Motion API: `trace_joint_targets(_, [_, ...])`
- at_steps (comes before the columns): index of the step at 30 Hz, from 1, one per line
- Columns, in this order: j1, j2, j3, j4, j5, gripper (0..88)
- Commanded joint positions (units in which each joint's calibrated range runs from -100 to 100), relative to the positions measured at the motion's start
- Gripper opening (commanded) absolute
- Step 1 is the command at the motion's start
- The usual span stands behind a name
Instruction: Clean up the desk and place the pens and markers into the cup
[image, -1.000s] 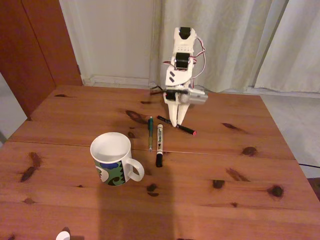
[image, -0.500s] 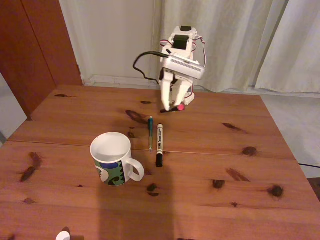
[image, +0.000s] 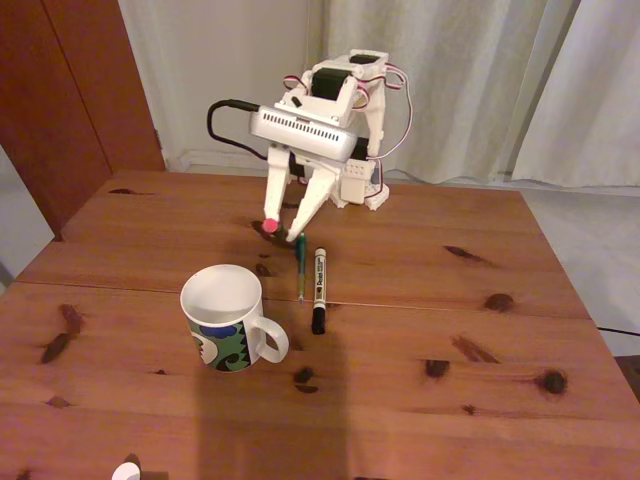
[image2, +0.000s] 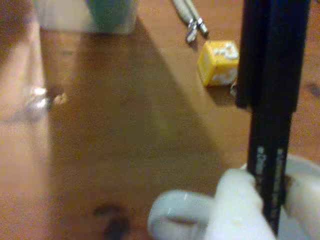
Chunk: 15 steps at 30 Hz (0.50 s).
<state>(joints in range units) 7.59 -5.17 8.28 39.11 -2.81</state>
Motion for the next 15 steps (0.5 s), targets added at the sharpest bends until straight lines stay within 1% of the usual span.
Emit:
trace_joint_targets(1, [0.89, 2.81, -9.99, -0.96, -1.17, 0.9])
trace_joint_targets(5, [0.97, 6.45, -16.31, -0.96, -2.48, 0.9])
trace_joint_targets(15, [2.26, 15.31, -24.69, -0.96, -2.53, 0.9])
